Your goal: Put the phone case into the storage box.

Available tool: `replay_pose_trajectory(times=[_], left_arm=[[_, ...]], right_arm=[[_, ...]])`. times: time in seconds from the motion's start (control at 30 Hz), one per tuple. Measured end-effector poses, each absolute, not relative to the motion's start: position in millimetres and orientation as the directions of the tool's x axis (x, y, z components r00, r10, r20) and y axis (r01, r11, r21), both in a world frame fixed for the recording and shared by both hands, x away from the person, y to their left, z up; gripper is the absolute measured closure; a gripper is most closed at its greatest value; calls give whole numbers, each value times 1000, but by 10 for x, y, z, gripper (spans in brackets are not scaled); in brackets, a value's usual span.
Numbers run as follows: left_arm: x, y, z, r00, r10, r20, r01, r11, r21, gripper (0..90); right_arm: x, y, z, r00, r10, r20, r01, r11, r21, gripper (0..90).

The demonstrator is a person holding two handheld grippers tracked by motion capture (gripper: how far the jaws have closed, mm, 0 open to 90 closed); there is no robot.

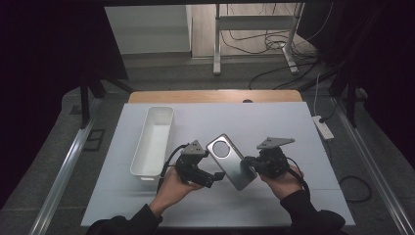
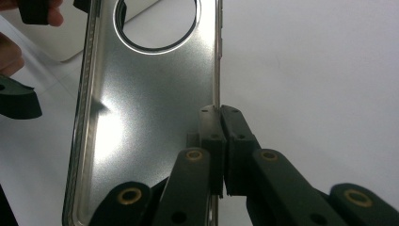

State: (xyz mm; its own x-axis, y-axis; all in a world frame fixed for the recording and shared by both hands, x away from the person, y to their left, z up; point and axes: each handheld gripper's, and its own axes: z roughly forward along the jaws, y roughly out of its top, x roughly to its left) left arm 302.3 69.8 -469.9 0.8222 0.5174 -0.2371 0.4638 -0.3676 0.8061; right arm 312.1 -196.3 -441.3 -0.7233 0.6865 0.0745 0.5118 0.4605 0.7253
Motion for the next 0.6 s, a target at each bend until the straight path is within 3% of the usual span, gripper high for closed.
replay_pose_trajectory(times=[0.53,0.6], left_arm=[[3026,662,-4737,815,512,-270,494,-370,787,81],[3028,664,-4740,814,505,-288,504,-367,782,151]], right_arm=[[3046,-1816,-4440,-744,663,84,492,459,740,884],[3041,-1813,-4439,-744,663,85,492,458,740,884]])
